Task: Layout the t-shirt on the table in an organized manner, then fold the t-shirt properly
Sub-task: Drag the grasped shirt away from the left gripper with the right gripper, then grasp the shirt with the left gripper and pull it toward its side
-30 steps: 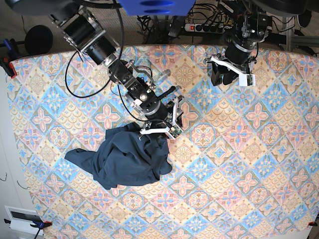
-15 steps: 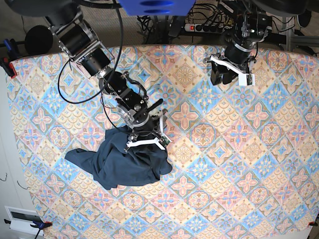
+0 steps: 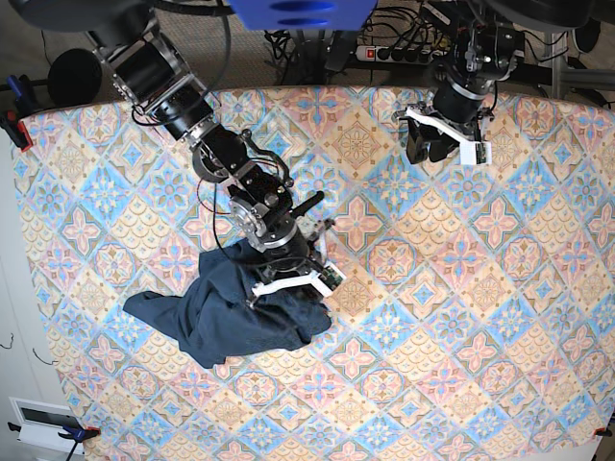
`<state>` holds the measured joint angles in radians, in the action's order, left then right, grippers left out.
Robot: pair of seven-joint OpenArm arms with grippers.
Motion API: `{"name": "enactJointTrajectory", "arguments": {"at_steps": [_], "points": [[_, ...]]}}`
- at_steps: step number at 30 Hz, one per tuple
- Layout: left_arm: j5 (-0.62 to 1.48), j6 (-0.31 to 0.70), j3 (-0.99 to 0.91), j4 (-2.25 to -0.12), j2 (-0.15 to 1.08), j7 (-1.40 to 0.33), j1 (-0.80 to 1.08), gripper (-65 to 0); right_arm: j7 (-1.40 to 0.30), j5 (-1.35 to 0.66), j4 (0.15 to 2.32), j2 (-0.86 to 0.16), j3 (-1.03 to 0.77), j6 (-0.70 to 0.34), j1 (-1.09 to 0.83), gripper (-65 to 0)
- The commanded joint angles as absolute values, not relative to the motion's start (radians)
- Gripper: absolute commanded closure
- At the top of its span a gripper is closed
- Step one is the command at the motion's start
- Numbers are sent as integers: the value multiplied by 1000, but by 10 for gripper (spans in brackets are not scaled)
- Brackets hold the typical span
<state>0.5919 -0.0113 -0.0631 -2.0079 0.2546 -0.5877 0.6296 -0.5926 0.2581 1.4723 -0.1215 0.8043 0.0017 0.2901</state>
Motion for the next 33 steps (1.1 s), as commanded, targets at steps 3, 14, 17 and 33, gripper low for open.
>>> {"name": "enactJointTrajectory", "arguments": {"at_steps": [3,14,17,33], "points": [[593,-4,-67,-2026,262,-567,636,-238,-576,257,1575,-120,799,4,305,-11],[593,-4,-67,-2026,303,-567,634,-238,-499,-71,1776,-223,377,4,303,-10],[591,-4,-67,-2025,303,-567,630,-238,-481,-160,1771,-321,222,4,303,-9],[588,-2,16,-2022,303,-750,315,-239,-450,-367,1405,-496,-245,2,171,-8]]}}
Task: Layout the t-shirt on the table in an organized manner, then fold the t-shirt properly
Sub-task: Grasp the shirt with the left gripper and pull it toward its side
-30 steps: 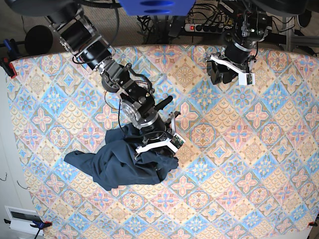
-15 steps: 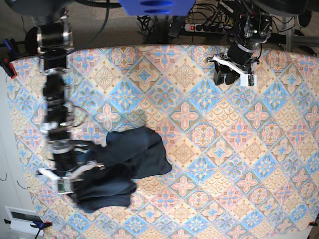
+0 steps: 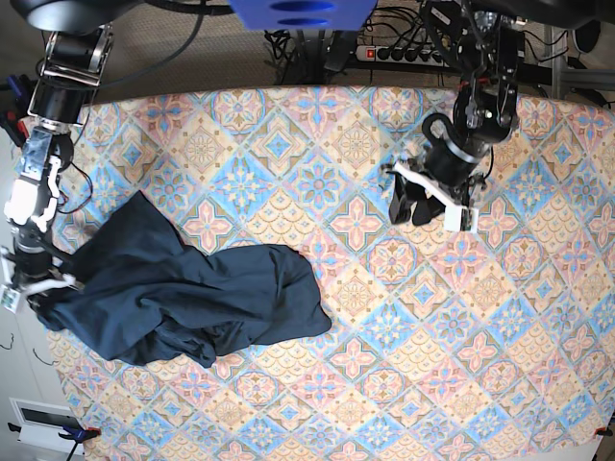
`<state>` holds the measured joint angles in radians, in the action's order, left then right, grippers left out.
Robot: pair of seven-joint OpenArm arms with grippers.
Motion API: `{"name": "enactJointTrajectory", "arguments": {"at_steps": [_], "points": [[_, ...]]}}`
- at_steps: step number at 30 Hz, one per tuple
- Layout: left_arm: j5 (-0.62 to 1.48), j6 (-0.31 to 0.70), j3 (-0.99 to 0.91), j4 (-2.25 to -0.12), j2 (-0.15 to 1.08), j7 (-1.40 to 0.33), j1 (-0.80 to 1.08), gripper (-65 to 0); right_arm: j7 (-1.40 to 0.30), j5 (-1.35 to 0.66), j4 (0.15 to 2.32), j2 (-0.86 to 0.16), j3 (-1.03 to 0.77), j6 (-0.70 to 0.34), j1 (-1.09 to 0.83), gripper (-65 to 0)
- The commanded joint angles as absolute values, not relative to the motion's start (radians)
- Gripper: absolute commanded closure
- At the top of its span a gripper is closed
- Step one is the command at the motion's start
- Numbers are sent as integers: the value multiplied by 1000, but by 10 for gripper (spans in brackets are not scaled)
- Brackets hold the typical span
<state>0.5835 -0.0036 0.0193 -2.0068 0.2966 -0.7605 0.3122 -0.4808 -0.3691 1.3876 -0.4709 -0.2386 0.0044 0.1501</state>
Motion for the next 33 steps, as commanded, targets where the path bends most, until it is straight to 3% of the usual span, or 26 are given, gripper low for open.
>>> {"name": "enactJointTrajectory", "arguments": {"at_steps": [1,11,16,21,33], "points": [[588,-2,27,-2018,303,-753,294,-239,-452,-367,1388,-496,-262,2,171,-8],[527,-1,272,-1695,257,-745,-4,-239,-453,-367,1351,-499,-278,2,159,-10],[535,1,286,-1554,168,-745,-116,-243,-453,-367,1389,-496,-278,2,105,-10],[535,62,288,-1412,54,-746,-191,-293,-453,-367,1425,-496,-278,2,58,-9],[535,61,277,-1090,-125,-743,-308,-298,-455,-369,1497,-496,-278,2,21,-9]]}}
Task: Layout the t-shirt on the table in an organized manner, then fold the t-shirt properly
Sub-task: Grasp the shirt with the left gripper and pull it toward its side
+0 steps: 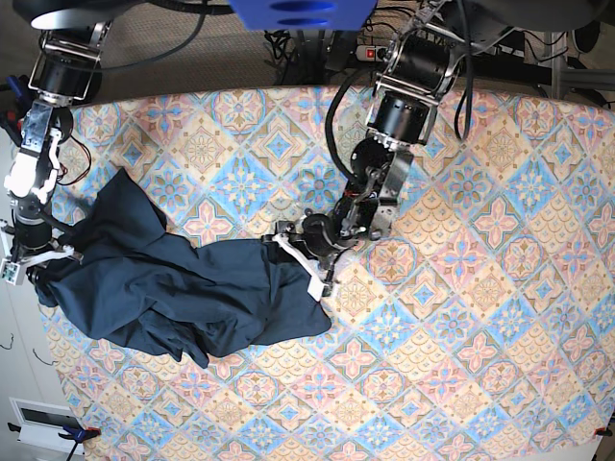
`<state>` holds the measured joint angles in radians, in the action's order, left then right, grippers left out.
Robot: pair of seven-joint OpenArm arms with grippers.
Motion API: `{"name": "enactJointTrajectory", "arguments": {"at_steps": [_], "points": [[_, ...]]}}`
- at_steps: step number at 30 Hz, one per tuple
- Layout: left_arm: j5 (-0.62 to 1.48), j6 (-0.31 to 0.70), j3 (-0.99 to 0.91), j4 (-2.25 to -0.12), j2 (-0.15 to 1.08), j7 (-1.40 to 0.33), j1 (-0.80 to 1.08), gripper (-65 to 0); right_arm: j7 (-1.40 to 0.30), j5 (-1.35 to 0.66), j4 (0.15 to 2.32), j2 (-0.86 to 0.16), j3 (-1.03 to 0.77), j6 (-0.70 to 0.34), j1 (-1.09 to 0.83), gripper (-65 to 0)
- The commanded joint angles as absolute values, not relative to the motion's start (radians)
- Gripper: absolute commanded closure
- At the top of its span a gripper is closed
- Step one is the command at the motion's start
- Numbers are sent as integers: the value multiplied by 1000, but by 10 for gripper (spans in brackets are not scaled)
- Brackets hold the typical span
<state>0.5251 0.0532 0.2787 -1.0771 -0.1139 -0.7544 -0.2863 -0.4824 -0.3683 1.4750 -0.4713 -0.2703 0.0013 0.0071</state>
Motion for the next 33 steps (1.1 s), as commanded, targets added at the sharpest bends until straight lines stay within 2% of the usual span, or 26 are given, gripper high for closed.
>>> {"name": "enactJointTrajectory", "arguments": {"at_steps": [1,6,7,8,9,10,13,19,27,33], "points": [[536,61,277,-1059,-136,-743,-320,-298,-455,-369,1500,-496,-278,2,16,-9],[536,61,278,-905,-157,-737,-374,-271,-455,-369,1501,-496,-278,2,16,-9],[536,61,285,-900,-157,-720,-380,-229,-455,-369,1501,-496,-278,2,16,-9],[536,61,286,-900,-157,-713,-381,-160,-455,-369,1501,-496,-278,2,16,-9],[536,61,283,-903,-157,-707,-381,-62,-455,-369,1501,-496,-278,2,16,-10],[536,61,277,-912,-157,-710,-384,0,-455,-369,1501,-496,-278,2,16,-10],[536,54,277,-1033,-139,-711,-372,0,-455,-369,1500,-496,-278,2,16,-10],[538,53,263,-1448,50,-710,-185,0,-507,-371,1503,-496,-278,2,16,-9],[654,53,-10,-1848,214,-702,170,0,-673,-375,1515,-495,-277,2,15,-8],[687,54,-197,-2018,231,-707,432,0,-885,-377,1618,-453,-278,2,-13,-10]]}}
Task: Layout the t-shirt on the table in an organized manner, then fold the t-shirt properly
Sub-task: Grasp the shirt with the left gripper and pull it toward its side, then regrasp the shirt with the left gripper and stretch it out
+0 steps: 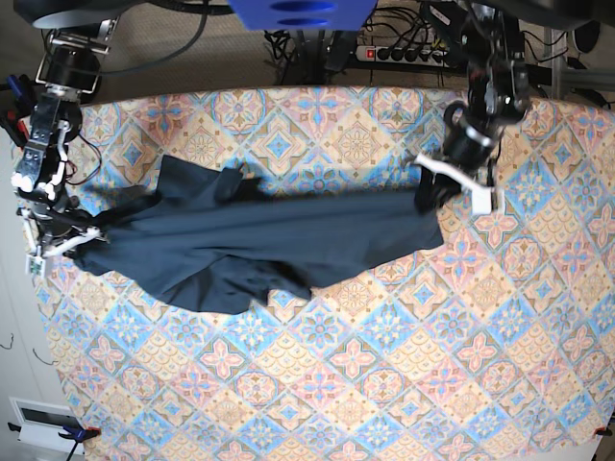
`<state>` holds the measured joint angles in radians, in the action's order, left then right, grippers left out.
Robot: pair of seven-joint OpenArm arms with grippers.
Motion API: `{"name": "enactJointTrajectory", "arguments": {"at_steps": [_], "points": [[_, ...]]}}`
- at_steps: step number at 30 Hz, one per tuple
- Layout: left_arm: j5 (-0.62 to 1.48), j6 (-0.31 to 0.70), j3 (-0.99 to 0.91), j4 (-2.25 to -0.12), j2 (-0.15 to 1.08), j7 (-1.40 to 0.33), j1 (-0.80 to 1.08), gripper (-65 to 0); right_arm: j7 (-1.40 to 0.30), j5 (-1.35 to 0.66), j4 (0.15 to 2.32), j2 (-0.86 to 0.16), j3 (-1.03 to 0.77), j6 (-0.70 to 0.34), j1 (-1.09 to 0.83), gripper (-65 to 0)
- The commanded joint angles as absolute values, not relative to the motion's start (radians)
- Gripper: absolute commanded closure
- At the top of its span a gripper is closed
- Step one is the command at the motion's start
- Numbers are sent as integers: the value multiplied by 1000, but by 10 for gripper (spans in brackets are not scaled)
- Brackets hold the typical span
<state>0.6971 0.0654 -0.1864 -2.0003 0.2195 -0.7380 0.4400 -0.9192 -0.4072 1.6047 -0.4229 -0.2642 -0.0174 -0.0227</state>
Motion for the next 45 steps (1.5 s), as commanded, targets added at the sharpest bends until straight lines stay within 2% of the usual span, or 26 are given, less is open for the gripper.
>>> {"name": "enactJointTrajectory", "arguments": {"at_steps": [1,5,7,8,10,13,15,17,18,22,27,31,35,36,37,38,40,41,45], "points": [[691,56,-206,-2026,231,-707,473,0,-911,-375,1636,-447,-278,2,-25,-11],[676,58,-208,-2028,246,-711,601,0,-967,-371,1672,-446,-278,2,-81,-11],[664,58,-183,-2026,305,-740,618,0,-964,-371,1662,-446,-278,2,-88,-11],[668,58,-166,-2026,332,-773,608,-22,-964,-369,1659,-446,-280,2,-88,-11],[671,59,-153,-2026,371,-834,576,-113,-964,-369,1659,-446,-285,2,-88,-11],[691,59,-186,-2026,377,-892,521,-308,-964,-369,1661,-446,-288,2,-102,-11],[719,59,-248,-2026,374,-901,483,-407,-964,-369,1662,-446,-289,2,-110,-11],[754,59,-274,-2026,374,-901,420,-468,-963,-369,1662,-446,-289,2,-111,-11],[757,59,-274,-2026,374,-901,386,-476,-963,-369,1662,-446,-289,2,-111,-11],[756,59,-228,-1929,374,-931,237,-475,-961,-367,1675,-446,-289,2,-136,-11],[756,58,-76,-1621,374,-986,16,-475,-961,-367,1681,-446,-289,2,-140,-11],[756,58,101,-1468,374,-984,-84,-475,-961,-367,1685,-446,-289,2,-140,-11],[756,61,213,-1431,374,-987,-119,-458,-961,-367,1685,-446,-289,2,-140,-11],[757,61,236,-1431,377,-989,-119,-420,-961,-367,1685,-446,-289,2,-139,-11],[757,62,251,-1431,378,-989,-119,-351,-961,-367,1685,-446,-289,2,-139,-11],[757,62,257,-1431,380,-987,-119,-267,-961,-367,1685,-446,-289,2,-139,-11],[759,62,240,-1431,398,-983,-116,-53,-961,-367,1685,-446,-289,2,-139,-10],[757,61,225,-1428,401,-983,-116,0,-961,-367,1685,-446,-289,2,-139,-10],[765,61,105,-1428,446,-983,-88,0,-961,-367,1685,-446,-289,2,-139,-10]]}}
